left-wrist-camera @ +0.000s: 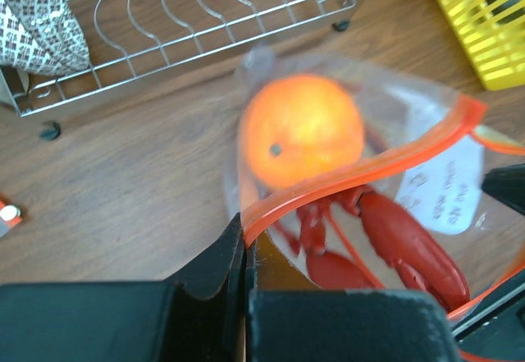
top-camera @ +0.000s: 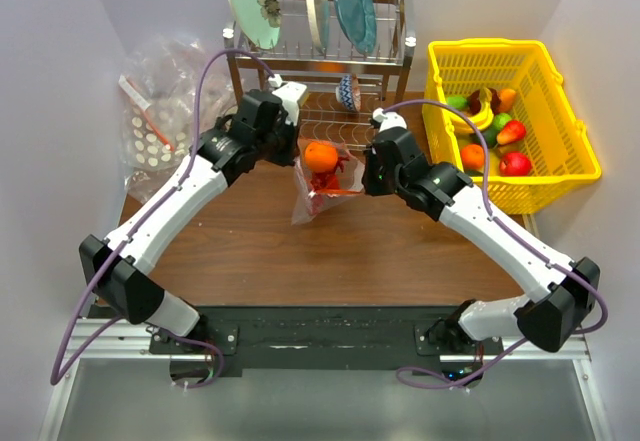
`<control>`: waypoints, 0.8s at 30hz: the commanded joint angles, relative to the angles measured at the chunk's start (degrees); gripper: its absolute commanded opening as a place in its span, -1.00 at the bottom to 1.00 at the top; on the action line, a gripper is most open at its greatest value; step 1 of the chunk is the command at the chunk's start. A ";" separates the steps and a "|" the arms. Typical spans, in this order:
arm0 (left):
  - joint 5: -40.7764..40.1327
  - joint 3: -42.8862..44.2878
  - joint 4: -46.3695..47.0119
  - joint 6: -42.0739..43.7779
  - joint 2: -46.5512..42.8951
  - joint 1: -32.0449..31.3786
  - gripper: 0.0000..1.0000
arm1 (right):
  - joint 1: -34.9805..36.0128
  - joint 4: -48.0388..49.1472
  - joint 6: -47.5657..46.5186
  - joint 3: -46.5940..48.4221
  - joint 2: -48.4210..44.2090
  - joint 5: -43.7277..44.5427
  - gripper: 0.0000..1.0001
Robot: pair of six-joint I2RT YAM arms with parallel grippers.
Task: Place the food in the zip-top bag and seal the zipper
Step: Adjust the zipper food storage bag at the center of the board.
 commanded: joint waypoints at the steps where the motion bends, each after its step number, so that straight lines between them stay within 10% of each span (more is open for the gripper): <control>1: -3.85 -0.72 2.66 2.55 -1.23 0.71 -1.00 | -0.20 1.65 -0.14 0.72 -0.73 -0.88 -0.85; 17: -4.82 6.92 4.41 2.82 -2.87 0.45 -1.00 | -0.28 4.29 -4.00 17.86 1.04 -7.55 -1.00; 24: -0.11 -16.53 21.03 -0.26 -11.34 0.45 -1.00 | -0.20 8.97 0.29 0.64 1.19 -8.17 -1.00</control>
